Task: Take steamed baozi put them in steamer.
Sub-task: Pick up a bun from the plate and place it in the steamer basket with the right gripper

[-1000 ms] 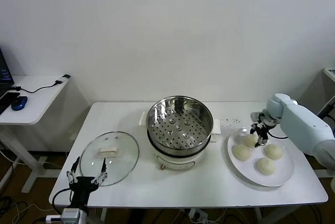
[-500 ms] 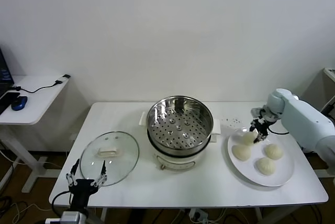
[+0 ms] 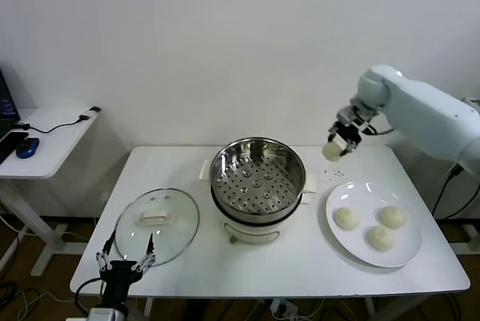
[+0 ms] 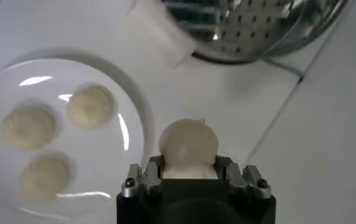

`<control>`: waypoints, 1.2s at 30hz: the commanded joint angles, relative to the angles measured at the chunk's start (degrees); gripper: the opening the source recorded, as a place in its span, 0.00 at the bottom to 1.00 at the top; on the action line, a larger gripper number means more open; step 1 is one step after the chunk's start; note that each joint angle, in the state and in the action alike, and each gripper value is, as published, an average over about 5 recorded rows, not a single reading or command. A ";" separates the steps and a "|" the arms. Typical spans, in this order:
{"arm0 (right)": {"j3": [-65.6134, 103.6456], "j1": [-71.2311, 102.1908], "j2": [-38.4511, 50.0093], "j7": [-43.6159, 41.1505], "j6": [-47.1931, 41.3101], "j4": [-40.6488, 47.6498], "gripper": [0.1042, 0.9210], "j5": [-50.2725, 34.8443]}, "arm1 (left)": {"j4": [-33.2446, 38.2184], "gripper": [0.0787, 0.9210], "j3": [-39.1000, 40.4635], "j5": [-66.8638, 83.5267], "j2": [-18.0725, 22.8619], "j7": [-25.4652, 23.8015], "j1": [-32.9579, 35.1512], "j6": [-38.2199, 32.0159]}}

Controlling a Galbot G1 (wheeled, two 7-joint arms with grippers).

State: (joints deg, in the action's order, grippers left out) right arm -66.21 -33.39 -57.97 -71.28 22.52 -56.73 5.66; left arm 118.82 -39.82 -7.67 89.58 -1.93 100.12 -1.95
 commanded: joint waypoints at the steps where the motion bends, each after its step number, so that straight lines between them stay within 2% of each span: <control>1: -3.76 -7.63 -9.81 0.19 8.58 -7.76 0.57 4.32 | 0.15 0.88 -0.01 0.12 0.01 0.01 0.37 0.06; 7: 3.09 2.32 -17.03 1.37 11.91 -5.69 0.57 16.59 | -0.03 0.88 0.14 0.33 0.05 0.04 0.97 -0.12; 14: 8.39 11.08 -22.42 3.83 15.43 2.19 0.57 28.66 | -0.08 0.88 -0.25 0.97 0.05 0.12 1.61 -0.30; 22: 8.78 15.06 -23.83 4.81 15.71 8.01 0.58 31.41 | -0.27 0.88 -0.63 1.51 -0.01 0.17 1.95 -0.37; 33: 9.14 17.14 -24.00 5.62 15.78 10.10 0.58 32.85 | -1.55 0.88 -0.56 1.67 0.16 0.21 1.82 -0.66; 36: 9.25 17.12 -23.94 5.77 15.95 10.15 0.62 32.92 | -1.63 0.88 -0.40 1.58 0.25 0.16 1.86 -0.43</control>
State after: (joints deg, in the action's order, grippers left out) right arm -57.82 -18.27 -80.60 -66.08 37.59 -48.47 35.94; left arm 117.42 -40.22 -6.05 89.80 -1.76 101.98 -2.52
